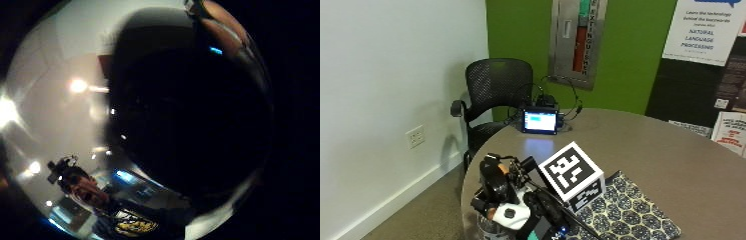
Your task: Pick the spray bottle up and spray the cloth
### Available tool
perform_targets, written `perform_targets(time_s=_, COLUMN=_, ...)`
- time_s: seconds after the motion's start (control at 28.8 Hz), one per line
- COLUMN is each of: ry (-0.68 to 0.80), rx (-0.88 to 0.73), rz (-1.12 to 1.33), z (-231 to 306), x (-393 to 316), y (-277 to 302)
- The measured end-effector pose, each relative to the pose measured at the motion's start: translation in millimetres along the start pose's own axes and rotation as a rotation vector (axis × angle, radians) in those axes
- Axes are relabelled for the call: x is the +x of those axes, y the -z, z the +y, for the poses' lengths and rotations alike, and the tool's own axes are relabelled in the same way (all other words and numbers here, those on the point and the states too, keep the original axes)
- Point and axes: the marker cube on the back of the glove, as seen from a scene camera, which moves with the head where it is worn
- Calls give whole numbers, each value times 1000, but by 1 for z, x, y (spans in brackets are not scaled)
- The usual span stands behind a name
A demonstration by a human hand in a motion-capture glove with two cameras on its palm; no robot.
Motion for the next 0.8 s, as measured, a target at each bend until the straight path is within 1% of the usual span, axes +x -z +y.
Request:
perform_targets(time_s=0.1, ry=-19, rx=-80, rz=103, z=17, x=10, y=22)
perform_targets(time_s=0.17, ry=-10, rx=-99, rz=194, z=38, x=14, y=45)
perform_targets(time_s=0.31, ry=5, rx=-60, rz=441, z=93, x=14, y=94)
perform_targets(time_s=0.42, ry=-11, rx=-20, rz=580, z=129, x=15, y=116)
perform_targets(time_s=0.59, ry=-70, rx=12, rz=648, z=167, x=16, y=133)
perform_targets(time_s=0.8, ry=-213, rx=9, rz=829, z=226, x=12, y=161)
